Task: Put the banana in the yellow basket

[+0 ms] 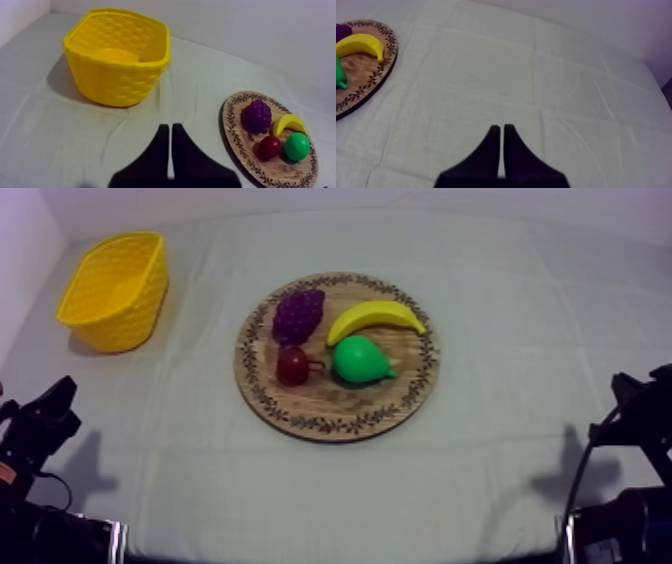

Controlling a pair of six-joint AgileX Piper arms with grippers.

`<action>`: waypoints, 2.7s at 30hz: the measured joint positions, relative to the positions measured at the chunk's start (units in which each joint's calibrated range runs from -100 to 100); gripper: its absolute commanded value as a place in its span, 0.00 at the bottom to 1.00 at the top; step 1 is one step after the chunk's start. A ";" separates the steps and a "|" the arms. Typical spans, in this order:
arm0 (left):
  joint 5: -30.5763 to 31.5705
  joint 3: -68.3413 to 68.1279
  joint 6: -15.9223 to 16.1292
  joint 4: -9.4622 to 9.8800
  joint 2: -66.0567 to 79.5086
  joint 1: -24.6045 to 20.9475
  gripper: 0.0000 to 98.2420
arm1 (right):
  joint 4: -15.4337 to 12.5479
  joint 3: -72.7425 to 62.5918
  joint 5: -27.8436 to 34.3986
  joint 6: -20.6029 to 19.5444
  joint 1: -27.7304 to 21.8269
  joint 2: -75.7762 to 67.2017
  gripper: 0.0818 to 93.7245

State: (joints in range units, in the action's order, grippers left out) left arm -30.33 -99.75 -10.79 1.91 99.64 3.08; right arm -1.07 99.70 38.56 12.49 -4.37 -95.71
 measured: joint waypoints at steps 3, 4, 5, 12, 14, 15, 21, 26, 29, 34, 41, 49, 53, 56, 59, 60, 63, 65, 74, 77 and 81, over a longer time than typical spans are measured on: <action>0.00 0.00 0.02 0.00 0.00 0.00 0.00 | 0.00 0.00 0.00 0.00 0.00 0.00 0.01; 0.00 0.00 0.02 0.00 0.00 0.00 0.00 | 0.00 0.00 0.00 0.00 0.00 0.00 0.01; 0.00 0.00 0.02 0.00 0.00 0.00 0.00 | 0.00 0.00 0.00 0.00 0.00 0.00 0.01; 0.00 0.00 0.02 0.00 0.00 0.00 0.00 | 0.00 0.00 0.00 -0.10 0.00 0.00 0.01; 0.00 0.00 0.02 0.00 0.00 0.00 0.00 | 0.00 0.00 0.00 -0.07 0.00 0.00 0.01; 0.00 0.00 0.02 0.00 0.00 0.00 0.00 | 0.00 0.00 0.00 -0.06 0.00 0.00 0.01; 0.00 0.00 0.00 0.00 0.00 0.00 0.00 | 0.00 0.00 0.00 -0.03 0.00 0.00 0.01; 0.00 0.00 0.00 0.00 0.00 0.00 0.00 | 0.00 0.00 0.00 -0.03 0.00 0.00 0.01; -0.49 0.00 0.47 0.05 0.00 0.00 0.01 | 0.00 0.00 0.00 -0.03 0.00 0.00 0.01; -1.07 0.00 2.12 0.09 -0.55 0.15 0.00 | 0.00 0.00 0.00 -0.03 0.00 0.00 0.01; -2.27 3.44 6.75 -3.73 -5.46 0.82 0.00 | 0.00 0.00 0.00 -0.03 0.00 0.00 0.01; -7.81 19.19 12.33 -5.09 -18.38 2.59 0.00 | 0.00 0.00 0.00 -0.03 0.00 0.00 0.01; -11.84 29.52 13.83 -5.04 -25.87 4.11 0.00 | 0.00 0.00 0.10 -0.03 0.00 0.00 0.01; -14.62 37.60 14.71 -4.68 -32.46 5.73 0.00 | 0.00 0.00 0.02 -0.03 0.00 0.00 0.01; -18.66 46.23 14.84 -3.39 -39.10 7.57 0.00 | 0.00 0.00 0.02 -0.03 0.00 0.00 0.01; -19.96 49.40 14.79 -2.86 -41.50 8.33 0.00 | 0.00 0.00 0.02 -0.03 0.00 0.00 0.01; -23.27 58.72 14.70 -1.55 -48.05 10.54 0.00 | 0.00 0.00 0.02 -0.03 0.00 0.00 0.01; -24.91 63.98 14.93 -1.05 -52.47 11.87 0.00 | 0.00 0.00 0.02 -0.03 0.00 0.00 0.01; -30.18 84.90 16.10 0.67 -70.39 18.24 0.00 | 0.00 0.00 0.02 -0.03 0.00 0.00 0.01; -31.29 90.31 16.87 0.98 -76.22 20.68 0.00 | 0.00 0.00 0.02 -0.03 0.00 0.00 0.01; -32.04 96.24 18.12 1.20 -83.33 23.44 0.00 | 0.00 0.00 0.02 -0.03 0.00 0.00 0.01</action>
State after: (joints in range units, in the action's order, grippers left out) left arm -62.38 -3.51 7.33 3.11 16.31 26.52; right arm -1.07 99.70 38.58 12.47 -4.37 -95.71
